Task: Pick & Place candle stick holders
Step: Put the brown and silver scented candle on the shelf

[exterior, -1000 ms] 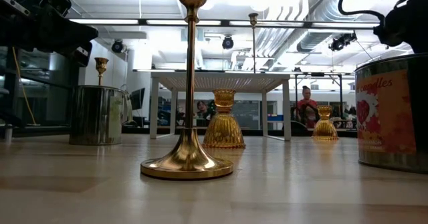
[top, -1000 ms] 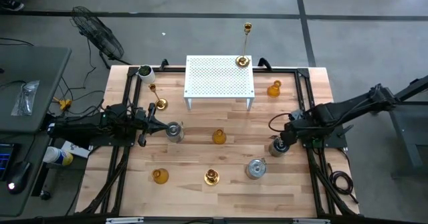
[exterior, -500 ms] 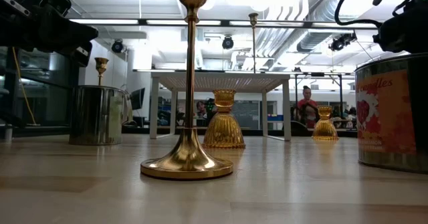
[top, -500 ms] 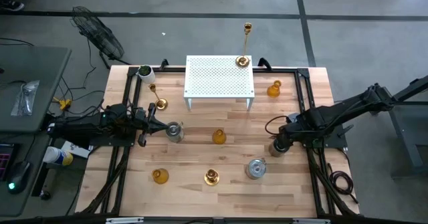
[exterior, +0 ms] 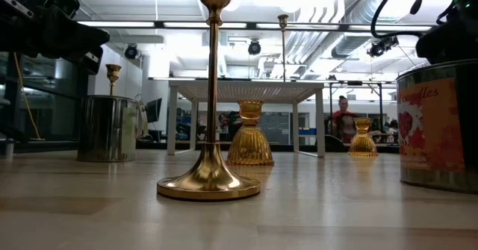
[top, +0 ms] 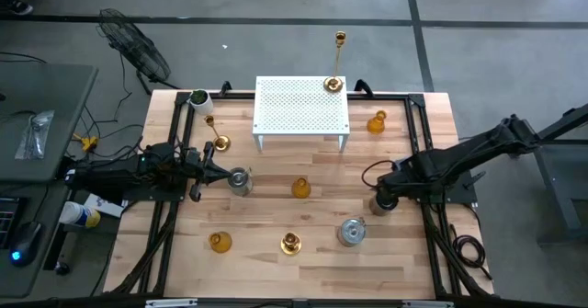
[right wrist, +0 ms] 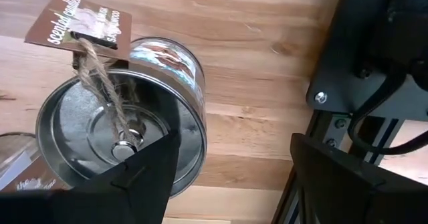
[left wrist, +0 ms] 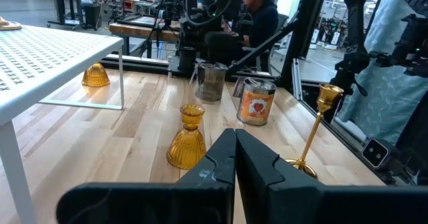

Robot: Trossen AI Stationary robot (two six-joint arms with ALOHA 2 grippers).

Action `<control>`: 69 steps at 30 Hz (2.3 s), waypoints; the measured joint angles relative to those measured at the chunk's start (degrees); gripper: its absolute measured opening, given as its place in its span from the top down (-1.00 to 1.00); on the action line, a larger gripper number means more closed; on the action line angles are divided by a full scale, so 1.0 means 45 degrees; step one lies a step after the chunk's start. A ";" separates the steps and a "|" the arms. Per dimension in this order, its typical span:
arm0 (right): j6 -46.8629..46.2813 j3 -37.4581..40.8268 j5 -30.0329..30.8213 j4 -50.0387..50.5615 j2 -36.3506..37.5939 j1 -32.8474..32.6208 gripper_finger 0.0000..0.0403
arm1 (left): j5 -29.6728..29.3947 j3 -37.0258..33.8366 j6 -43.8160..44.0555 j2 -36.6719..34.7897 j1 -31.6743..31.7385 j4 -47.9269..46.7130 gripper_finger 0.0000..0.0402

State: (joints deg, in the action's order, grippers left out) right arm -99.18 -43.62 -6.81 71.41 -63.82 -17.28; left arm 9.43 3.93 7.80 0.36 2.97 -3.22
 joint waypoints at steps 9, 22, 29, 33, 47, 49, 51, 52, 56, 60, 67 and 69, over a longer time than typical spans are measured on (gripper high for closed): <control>-0.0489 -0.0050 -0.0346 -0.1114 -0.0863 0.0126 -0.40 | 0.0000 -0.0001 -0.0001 0.0000 -0.0001 0.0002 1.00; 0.1276 -0.0037 -0.0025 -0.4686 -0.2144 0.2210 -0.40 | 0.0000 0.0002 -0.0002 0.0000 -0.0001 0.0000 1.00; 0.2456 -0.0100 0.0044 -0.5734 -0.2869 0.2945 -0.40 | 0.0000 -0.0001 0.0000 0.0000 0.0003 0.0000 1.00; 0.2761 -0.0100 0.0148 -0.5827 -0.2903 0.2958 -0.40 | 0.0000 -0.0003 -0.0002 0.0000 0.0001 0.0000 1.00; 0.3458 -0.0143 0.0911 -0.5280 -0.2232 0.2960 -0.40 | 0.0000 0.0002 0.0003 0.0000 0.0003 0.0000 1.00; 0.3790 -0.0464 0.1156 -0.4678 -0.2232 0.2968 -0.40 | 0.0000 0.0000 0.0000 0.0000 -0.0002 0.0000 1.00; 0.4196 -0.0812 0.1412 -0.4035 -0.2247 0.2968 -0.40 | 0.0000 0.0002 0.0002 0.0000 -0.0002 0.0000 1.00; 0.4370 -0.0934 0.1519 -0.3793 -0.2261 0.2968 -0.40 | 0.0000 0.0002 -0.0002 0.0000 0.0002 0.0000 1.00; 0.4728 -0.1130 0.1644 -0.3219 -0.2266 0.2970 -0.40 | 0.0000 0.0002 0.0002 0.0000 0.0002 0.0000 1.00; 0.4731 -0.1193 0.1428 -0.2692 -0.2397 0.2973 -0.40 | 0.0000 0.0000 -0.0001 0.0000 0.0000 0.0000 1.00; 0.4721 -0.1203 0.1369 -0.2533 -0.2441 0.2958 -0.40 | 0.0000 0.0001 -0.0001 0.0000 0.0003 0.0000 1.00; 0.4721 -0.1203 0.1420 -0.2514 -0.2441 0.2956 -0.40 | 0.0000 0.0002 0.0003 0.0000 0.0003 0.0000 1.00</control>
State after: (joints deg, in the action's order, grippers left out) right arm -77.93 -49.04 -0.42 60.09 -74.81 -3.98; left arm 9.43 3.95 7.81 0.36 2.98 -3.22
